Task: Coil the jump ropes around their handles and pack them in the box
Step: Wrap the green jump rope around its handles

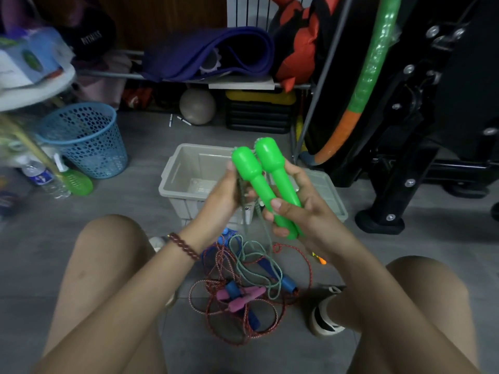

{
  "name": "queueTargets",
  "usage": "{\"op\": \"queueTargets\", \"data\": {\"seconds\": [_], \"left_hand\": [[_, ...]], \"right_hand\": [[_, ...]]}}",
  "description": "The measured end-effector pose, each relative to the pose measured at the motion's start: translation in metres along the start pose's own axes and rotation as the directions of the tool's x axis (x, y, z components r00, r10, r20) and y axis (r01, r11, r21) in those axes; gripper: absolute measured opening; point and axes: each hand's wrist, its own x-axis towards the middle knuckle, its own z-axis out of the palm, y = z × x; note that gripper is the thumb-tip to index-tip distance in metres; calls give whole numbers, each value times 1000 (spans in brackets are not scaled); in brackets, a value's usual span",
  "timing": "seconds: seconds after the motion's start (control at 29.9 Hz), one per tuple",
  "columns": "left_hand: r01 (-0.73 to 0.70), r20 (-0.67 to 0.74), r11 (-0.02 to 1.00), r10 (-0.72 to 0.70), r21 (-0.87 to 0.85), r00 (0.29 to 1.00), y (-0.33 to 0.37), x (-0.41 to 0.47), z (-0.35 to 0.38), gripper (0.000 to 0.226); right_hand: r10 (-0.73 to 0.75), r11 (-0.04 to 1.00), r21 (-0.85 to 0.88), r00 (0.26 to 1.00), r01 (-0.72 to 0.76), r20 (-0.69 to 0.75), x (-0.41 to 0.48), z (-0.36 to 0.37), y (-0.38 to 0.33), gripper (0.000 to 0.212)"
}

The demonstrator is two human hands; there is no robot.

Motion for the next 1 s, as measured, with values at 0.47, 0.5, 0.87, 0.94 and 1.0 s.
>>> {"op": "queueTargets", "data": {"seconds": [0.47,0.5,0.87,0.94,1.0], "left_hand": [[-356,337,286,116,890,935,13,-56,33,32],[-352,331,255,122,901,936,14,-57,31,35],[-214,9,911,225,354,974,10,-23,6,52],[-299,12,936,302,184,953,13,-24,12,47],[-326,-2,943,327,59,945,13,-23,16,38]], "right_hand": [[-279,690,-724,914,-22,-294,3,-39,-9,64],[-265,708,-706,915,-29,-304,1,-39,-9,64],[214,958,222,968,-182,-131,-11,-9,-15,59],[233,884,419,973,-207,-11,-8,-2,-10,61],[225,785,566,967,-252,117,-5,1,-8,66]]}}
